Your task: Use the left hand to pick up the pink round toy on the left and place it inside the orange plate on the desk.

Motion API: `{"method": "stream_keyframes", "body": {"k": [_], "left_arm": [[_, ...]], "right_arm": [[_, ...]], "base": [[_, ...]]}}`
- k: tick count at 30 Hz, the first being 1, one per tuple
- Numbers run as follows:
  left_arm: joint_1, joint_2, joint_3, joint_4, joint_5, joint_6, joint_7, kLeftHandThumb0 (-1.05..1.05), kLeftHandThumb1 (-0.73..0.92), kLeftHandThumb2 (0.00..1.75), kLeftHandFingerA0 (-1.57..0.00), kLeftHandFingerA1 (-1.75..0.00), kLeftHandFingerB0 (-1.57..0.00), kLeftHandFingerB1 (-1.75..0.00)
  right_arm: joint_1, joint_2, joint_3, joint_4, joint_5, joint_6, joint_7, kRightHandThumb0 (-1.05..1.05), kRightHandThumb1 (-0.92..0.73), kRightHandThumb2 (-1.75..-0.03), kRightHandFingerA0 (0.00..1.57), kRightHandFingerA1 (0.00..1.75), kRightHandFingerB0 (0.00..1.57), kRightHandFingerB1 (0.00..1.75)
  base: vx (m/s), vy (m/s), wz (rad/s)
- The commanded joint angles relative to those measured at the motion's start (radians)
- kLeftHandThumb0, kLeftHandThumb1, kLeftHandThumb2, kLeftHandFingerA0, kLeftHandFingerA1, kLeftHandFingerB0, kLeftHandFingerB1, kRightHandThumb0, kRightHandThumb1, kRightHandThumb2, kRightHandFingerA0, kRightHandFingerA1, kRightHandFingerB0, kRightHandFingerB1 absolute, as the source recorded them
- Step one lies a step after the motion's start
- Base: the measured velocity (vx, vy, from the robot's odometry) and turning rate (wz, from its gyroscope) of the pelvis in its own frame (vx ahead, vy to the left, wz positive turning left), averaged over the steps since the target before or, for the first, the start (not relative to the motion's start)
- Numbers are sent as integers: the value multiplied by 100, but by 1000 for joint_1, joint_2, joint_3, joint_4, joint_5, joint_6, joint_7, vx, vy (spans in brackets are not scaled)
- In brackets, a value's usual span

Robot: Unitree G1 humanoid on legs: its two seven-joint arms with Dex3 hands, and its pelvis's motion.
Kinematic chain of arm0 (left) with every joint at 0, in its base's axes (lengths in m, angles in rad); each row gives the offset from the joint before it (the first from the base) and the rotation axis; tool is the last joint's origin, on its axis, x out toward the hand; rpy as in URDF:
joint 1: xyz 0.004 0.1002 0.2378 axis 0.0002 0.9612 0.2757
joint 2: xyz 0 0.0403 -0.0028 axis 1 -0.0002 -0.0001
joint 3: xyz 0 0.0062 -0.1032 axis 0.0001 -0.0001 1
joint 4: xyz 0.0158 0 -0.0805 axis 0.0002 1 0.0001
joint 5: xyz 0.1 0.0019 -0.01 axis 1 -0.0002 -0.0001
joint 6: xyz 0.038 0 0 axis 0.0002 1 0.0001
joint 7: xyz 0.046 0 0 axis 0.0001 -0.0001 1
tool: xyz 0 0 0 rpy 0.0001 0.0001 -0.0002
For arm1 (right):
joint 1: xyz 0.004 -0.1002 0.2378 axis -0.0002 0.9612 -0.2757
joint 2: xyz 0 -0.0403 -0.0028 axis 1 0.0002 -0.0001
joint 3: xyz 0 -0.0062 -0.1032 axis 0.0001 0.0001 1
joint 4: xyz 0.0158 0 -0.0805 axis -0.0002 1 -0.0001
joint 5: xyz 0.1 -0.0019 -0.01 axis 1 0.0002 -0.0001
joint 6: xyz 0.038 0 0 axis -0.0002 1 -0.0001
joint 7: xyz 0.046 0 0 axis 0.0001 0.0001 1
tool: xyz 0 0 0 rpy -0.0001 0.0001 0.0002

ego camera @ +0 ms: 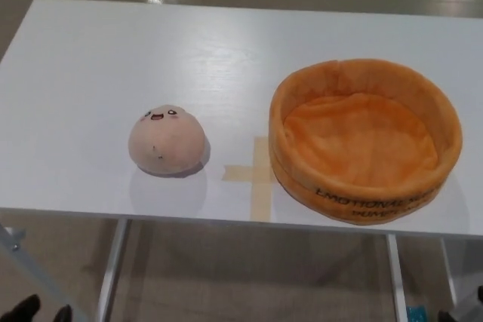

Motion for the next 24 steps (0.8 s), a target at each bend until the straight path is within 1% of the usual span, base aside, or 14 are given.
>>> {"method": "stream_keyframes", "body": {"k": [1,3,10,11,12,13,14,17,19,20,21,22,23,24], "left_arm": [[-5,3,26,40,-54,-98,-9,-13,50,55,-36,-36,-44,-36],[-7,4,26,46,-55,-102,-13,-12,50,55,-33,-36,-43,-35],[-1,10,25,56,-61,-121,-39,-14,51,57,-29,-36,-41,-36],[3,19,10,57,-46,-120,-41,-11,35,84,-17,-52,-30,-57],[4,22,3,59,-43,-119,-41,-11,35,84,-17,-52,-30,-57],[20,34,-14,55,-33,-126,-79,-18,49,56,-25,-36,-35,-37],[33,49,-37,49,-17,-130,-112,-21,46,54,-24,-33,-32,-37],[51,76,-81,35,-8,-129,-178,-21,46,53,-25,-33,-31,-37],[73,101,-131,7,11,-158,-252,-30,43,59,-25,-38,-25,-39],[83,113,-154,-5,22,-175,-269,-30,46,54,-29,-34,-30,-36],[94,126,-180,-20,36,-196,-285,-30,46,54,-29,-34,-30,-36],[128,152,-216,-97,40,-230,-372,-44,42,62,-33,-39,-33,-40],[144,164,-234,-131,39,-244,-410,-44,42,62,-33,-39,-33,-40],[158,169,-243,-164,28,-239,-431,-35,45,54,-35,-34,-37,-35]], "right_arm": [[-4,-3,-28,38,31,-94,-45,-22,-39,-78,16,81,11,64],[-5,-3,-33,42,35,-98,-34,-30,-39,-77,17,83,13,65],[-4,-6,-17,47,16,-106,-57,-26,-38,-77,21,80,15,64],[-4,-5,-19,48,20,-108,-55,-24,-32,-94,26,67,14,59],[-4,-5,-20,48,22,-108,-53,-24,-32,-94,26,67,14,59],[0,-6,-19,48,21,-113,-51,-24,-33,-94,25,67,14,59],[2,-6,-21,48,24,-111,-45,-28,-41,-77,18,81,15,65],[0,-8,-20,49,23,-108,-45,-25,-39,-79,17,83,15,64],[-3,-9,-21,48,23,-115,-49,-27,-38,-78,22,81,16,66],[-4,-9,-21,48,24,-113,-48,-26,-30,-92,28,68,18,61],[-5,-9,-22,49,26,-110,-45,-26,-30,-92,28,68,18,61],[-5,-8,-26,47,31,-113,-32,-22,-32,-92,26,67,16,59],[-5,-8,-27,47,34,-115,-27,-22,-32,-92,26,67,16,59],[-5,-9,-24,47,29,-112,-34,-26,-41,-74,21,78,18,61]], "base": [[0,0,0],[0,0,0],[0,0,0],[0,0,0],[0,0,0],[0,0,0],[0,0,0],[0,0,0],[0,0,0],[0,0,0],[0,0,0],[0,0,0],[0,0,0],[0,0,0]]}}
